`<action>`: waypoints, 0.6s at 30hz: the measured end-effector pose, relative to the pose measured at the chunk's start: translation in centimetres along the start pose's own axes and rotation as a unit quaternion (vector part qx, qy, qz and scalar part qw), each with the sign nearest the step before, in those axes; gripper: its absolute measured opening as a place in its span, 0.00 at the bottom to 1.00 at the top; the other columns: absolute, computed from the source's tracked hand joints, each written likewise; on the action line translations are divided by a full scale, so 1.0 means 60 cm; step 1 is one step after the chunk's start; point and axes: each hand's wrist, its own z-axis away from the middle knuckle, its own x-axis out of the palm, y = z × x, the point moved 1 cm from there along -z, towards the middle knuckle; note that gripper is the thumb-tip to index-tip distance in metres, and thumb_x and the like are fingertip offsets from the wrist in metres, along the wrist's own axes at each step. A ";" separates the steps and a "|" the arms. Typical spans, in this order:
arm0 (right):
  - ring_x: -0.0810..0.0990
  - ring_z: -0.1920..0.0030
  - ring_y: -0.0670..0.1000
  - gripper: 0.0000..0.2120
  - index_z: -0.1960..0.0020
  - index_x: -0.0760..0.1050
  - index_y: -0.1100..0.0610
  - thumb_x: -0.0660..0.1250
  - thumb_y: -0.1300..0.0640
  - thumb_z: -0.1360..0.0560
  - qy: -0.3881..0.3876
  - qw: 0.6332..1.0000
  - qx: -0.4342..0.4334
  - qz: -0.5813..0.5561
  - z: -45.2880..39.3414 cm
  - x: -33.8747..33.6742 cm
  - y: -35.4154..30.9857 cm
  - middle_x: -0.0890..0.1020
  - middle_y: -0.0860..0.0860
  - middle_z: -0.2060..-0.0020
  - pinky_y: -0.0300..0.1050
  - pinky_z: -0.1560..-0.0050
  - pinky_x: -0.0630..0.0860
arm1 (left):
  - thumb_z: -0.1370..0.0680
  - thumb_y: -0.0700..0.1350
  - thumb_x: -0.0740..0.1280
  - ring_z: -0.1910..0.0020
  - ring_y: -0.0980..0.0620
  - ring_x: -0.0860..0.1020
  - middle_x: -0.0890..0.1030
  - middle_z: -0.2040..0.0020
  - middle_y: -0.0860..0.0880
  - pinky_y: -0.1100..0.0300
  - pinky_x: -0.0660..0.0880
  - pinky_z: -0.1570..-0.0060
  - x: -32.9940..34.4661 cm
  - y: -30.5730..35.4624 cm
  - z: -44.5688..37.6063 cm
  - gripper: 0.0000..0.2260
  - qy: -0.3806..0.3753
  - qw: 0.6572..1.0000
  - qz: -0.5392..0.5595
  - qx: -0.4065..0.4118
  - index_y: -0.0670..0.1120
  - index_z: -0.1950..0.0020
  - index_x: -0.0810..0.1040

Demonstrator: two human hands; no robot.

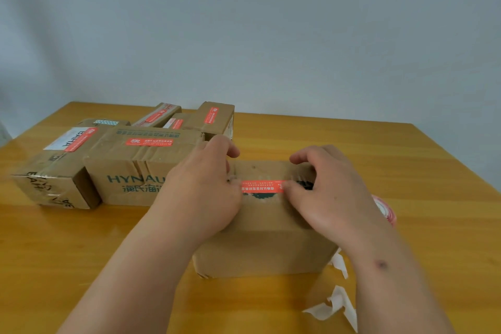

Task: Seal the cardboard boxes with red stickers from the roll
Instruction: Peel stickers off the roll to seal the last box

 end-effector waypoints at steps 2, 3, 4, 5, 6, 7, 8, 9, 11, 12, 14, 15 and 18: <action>0.70 0.42 0.45 0.14 0.40 0.71 0.45 0.64 0.54 0.25 0.001 1.000 0.010 -0.020 -0.002 -0.004 0.009 0.68 0.40 0.46 0.32 0.56 0.65 | 0.25 0.38 0.66 0.58 0.58 0.72 0.72 0.52 0.58 0.66 0.66 0.63 -0.004 -0.011 -0.001 0.18 -0.009 0.999 0.041 -0.012 0.58 0.42 0.70; 0.70 0.41 0.46 0.14 0.41 0.71 0.46 0.64 0.56 0.25 0.001 1.000 0.010 -0.020 -0.002 -0.004 0.012 0.67 0.41 0.46 0.31 0.57 0.65 | 0.26 0.36 0.64 0.57 0.58 0.72 0.72 0.51 0.57 0.66 0.66 0.63 -0.005 -0.014 -0.002 0.20 -0.007 0.999 0.049 -0.012 0.58 0.42 0.70; 0.70 0.41 0.48 0.14 0.41 0.71 0.46 0.63 0.58 0.25 0.001 1.000 0.013 -0.021 -0.003 -0.003 0.015 0.66 0.41 0.46 0.33 0.58 0.64 | 0.27 0.34 0.64 0.56 0.58 0.72 0.72 0.50 0.57 0.67 0.66 0.62 -0.006 -0.015 -0.002 0.22 0.000 0.999 0.052 -0.012 0.58 0.42 0.70; 0.71 0.41 0.49 0.14 0.41 0.70 0.46 0.62 0.58 0.25 0.005 0.999 0.026 -0.026 -0.003 -0.005 0.016 0.65 0.41 0.45 0.35 0.57 0.64 | 0.27 0.34 0.64 0.53 0.58 0.71 0.72 0.48 0.57 0.68 0.65 0.60 -0.007 -0.016 -0.002 0.22 0.010 0.998 0.052 -0.014 0.58 0.41 0.69; 0.71 0.40 0.50 0.15 0.40 0.70 0.46 0.62 0.58 0.24 0.011 0.998 0.048 -0.034 -0.003 -0.008 0.019 0.63 0.41 0.43 0.36 0.57 0.65 | 0.27 0.35 0.64 0.51 0.58 0.71 0.71 0.47 0.57 0.68 0.65 0.58 -0.006 -0.019 -0.002 0.22 0.022 0.998 0.050 -0.019 0.57 0.40 0.70; 0.72 0.40 0.51 0.16 0.37 0.68 0.46 0.62 0.56 0.24 0.015 0.996 0.073 -0.042 -0.002 -0.013 0.021 0.64 0.42 0.41 0.37 0.56 0.66 | 0.25 0.37 0.65 0.47 0.56 0.70 0.71 0.45 0.56 0.66 0.65 0.54 -0.005 -0.023 -0.001 0.19 0.036 0.998 0.043 -0.024 0.56 0.39 0.70; 0.72 0.39 0.52 0.19 0.33 0.66 0.47 0.62 0.51 0.23 0.012 0.994 0.096 -0.045 -0.001 -0.018 0.025 0.65 0.44 0.38 0.39 0.54 0.67 | 0.24 0.42 0.66 0.45 0.55 0.69 0.71 0.43 0.55 0.64 0.65 0.50 -0.003 -0.028 0.000 0.17 0.041 0.998 0.030 -0.037 0.55 0.37 0.70; 0.72 0.40 0.51 0.22 0.31 0.64 0.48 0.61 0.46 0.23 -0.006 0.992 0.116 -0.039 0.001 -0.022 0.026 0.67 0.46 0.36 0.42 0.51 0.68 | 0.23 0.49 0.66 0.44 0.54 0.69 0.71 0.40 0.54 0.62 0.66 0.48 -0.001 -0.033 0.002 0.17 0.036 0.998 0.018 -0.054 0.54 0.35 0.69; 0.72 0.47 0.50 0.27 0.30 0.63 0.49 0.58 0.37 0.24 -0.055 0.988 0.139 -0.029 0.007 -0.022 0.025 0.74 0.48 0.42 0.45 0.52 0.69 | 0.24 0.61 0.63 0.43 0.52 0.71 0.70 0.37 0.52 0.59 0.68 0.49 0.005 -0.038 0.009 0.23 0.003 0.995 0.007 -0.096 0.53 0.31 0.66; 0.72 0.49 0.50 0.28 0.30 0.63 0.48 0.57 0.35 0.24 -0.070 0.987 0.144 -0.030 0.009 -0.020 0.025 0.74 0.47 0.46 0.45 0.54 0.68 | 0.24 0.63 0.62 0.43 0.52 0.71 0.70 0.35 0.51 0.57 0.69 0.48 0.007 -0.039 0.013 0.26 -0.003 0.994 0.009 -0.106 0.53 0.30 0.65; 0.73 0.41 0.51 0.31 0.27 0.59 0.46 0.55 0.33 0.25 -0.072 0.987 0.140 -0.043 0.015 -0.018 0.026 0.75 0.46 0.41 0.46 0.48 0.71 | 0.24 0.63 0.61 0.40 0.50 0.72 0.71 0.34 0.52 0.54 0.71 0.46 0.003 -0.033 0.018 0.29 0.014 0.994 0.040 -0.105 0.54 0.26 0.61; 0.73 0.37 0.52 0.32 0.26 0.57 0.44 0.55 0.32 0.26 -0.062 0.987 0.136 -0.063 0.019 -0.022 0.027 0.74 0.46 0.36 0.49 0.43 0.71 | 0.23 0.62 0.61 0.41 0.51 0.73 0.73 0.35 0.53 0.54 0.71 0.47 -0.003 -0.030 0.020 0.29 0.030 0.991 0.077 -0.102 0.54 0.25 0.60; 0.74 0.40 0.50 0.31 0.28 0.60 0.41 0.55 0.30 0.28 0.012 0.972 0.133 -0.194 0.031 -0.048 0.029 0.75 0.41 0.44 0.51 0.42 0.71 | 0.22 0.59 0.60 0.51 0.59 0.75 0.76 0.49 0.61 0.61 0.69 0.55 -0.027 -0.015 0.031 0.25 0.099 0.970 0.206 -0.086 0.57 0.25 0.63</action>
